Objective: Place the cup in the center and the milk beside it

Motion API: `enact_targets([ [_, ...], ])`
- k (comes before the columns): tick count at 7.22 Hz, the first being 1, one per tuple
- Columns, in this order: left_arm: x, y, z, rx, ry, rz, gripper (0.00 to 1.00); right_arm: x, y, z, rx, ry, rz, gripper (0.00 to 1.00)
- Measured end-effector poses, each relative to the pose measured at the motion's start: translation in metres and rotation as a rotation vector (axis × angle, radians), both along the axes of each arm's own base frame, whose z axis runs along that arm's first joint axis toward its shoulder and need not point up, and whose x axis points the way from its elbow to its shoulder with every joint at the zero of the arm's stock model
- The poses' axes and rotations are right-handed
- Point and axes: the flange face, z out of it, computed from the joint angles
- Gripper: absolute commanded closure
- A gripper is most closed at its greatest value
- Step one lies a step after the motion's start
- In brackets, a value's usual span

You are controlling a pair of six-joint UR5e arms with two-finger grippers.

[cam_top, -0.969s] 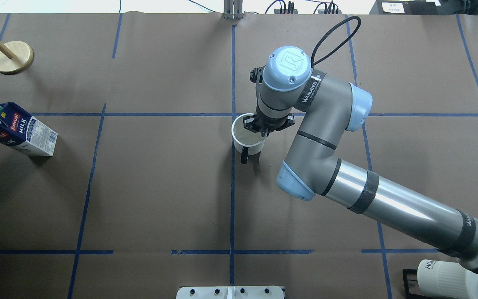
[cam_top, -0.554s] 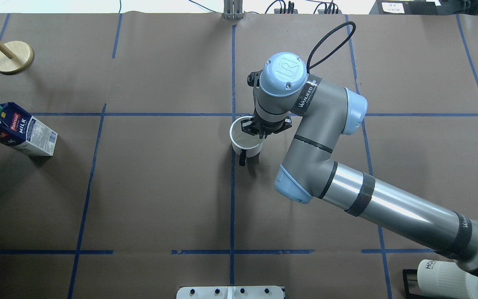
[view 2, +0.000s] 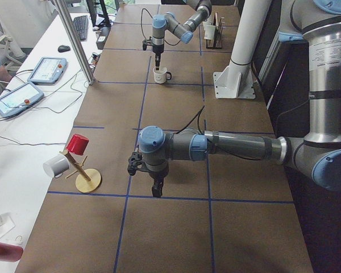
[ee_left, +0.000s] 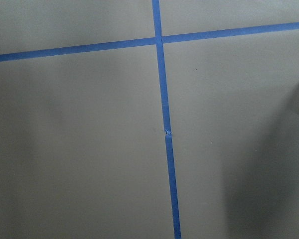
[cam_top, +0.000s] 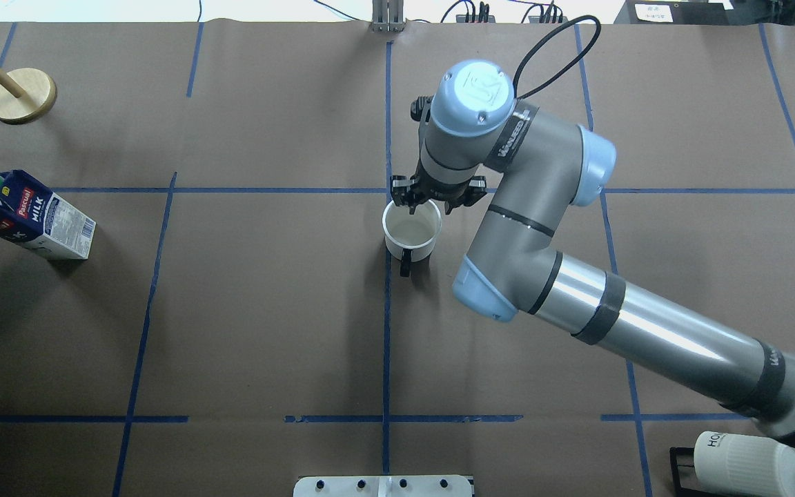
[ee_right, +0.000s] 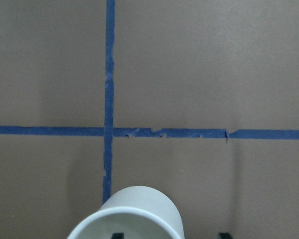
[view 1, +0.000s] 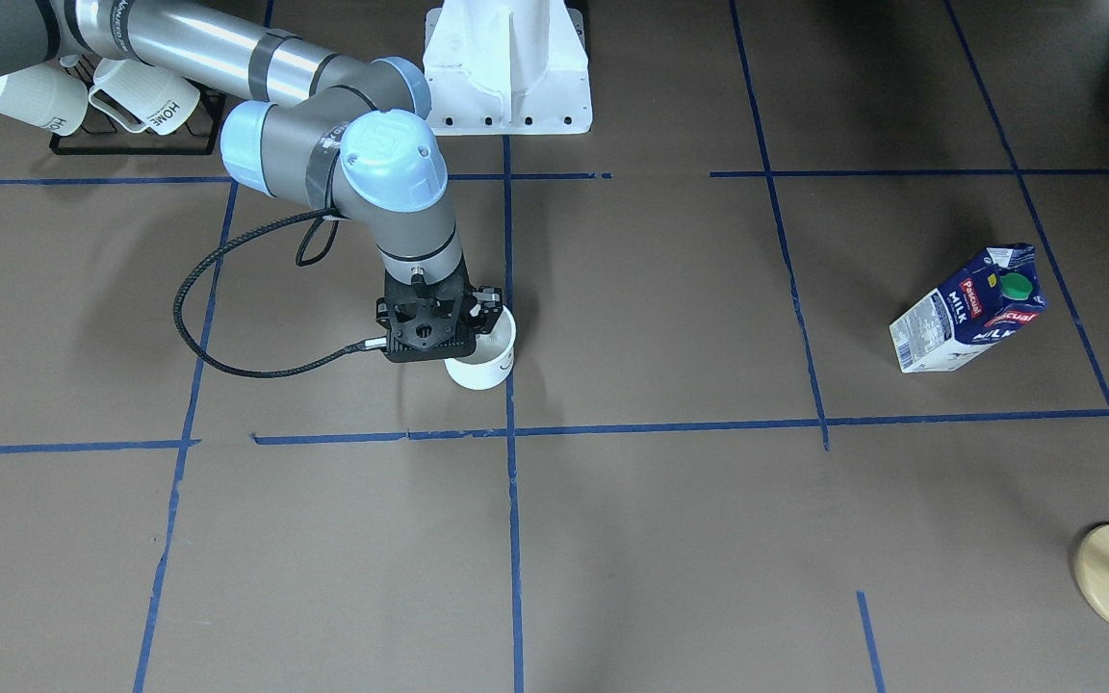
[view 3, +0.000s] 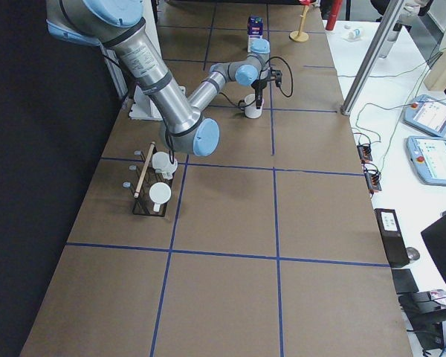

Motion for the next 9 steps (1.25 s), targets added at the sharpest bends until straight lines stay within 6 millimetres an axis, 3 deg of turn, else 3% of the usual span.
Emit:
enact_targets([
  [2, 0.001, -0.006, -0.008, 0.015, 0.001, -0.004, 0.00, 0.082, -0.038, -0.008, -0.010, -0.005, -0.016, 0.00],
  [3, 0.002, -0.018, -0.019, 0.050, 0.004, -0.003, 0.00, 0.138, -0.055, 0.000, 0.000, -0.005, -0.040, 0.00],
  [4, 0.004, -0.038, -0.036, 0.107, 0.010, -0.002, 0.00, 0.199, -0.065, 0.028, 0.025, 0.002, -0.073, 0.00],
  [6, 0.007, -0.061, -0.058, 0.175, 0.024, 0.002, 0.00, 0.310, -0.071, 0.119, 0.139, 0.065, -0.165, 0.00],
  [7, 0.008, -0.066, -0.064, 0.190, 0.027, 0.003, 0.00, 0.367, -0.068, 0.175, 0.187, 0.106, -0.219, 0.00],
  [8, 0.008, -0.068, -0.071, 0.204, 0.029, 0.003, 0.00, 0.420, -0.054, 0.231, 0.205, 0.131, -0.262, 0.00],
  [9, 0.009, -0.069, -0.079, 0.217, 0.040, 0.004, 0.00, 0.472, -0.025, 0.294, 0.192, 0.142, -0.289, 0.00],
])
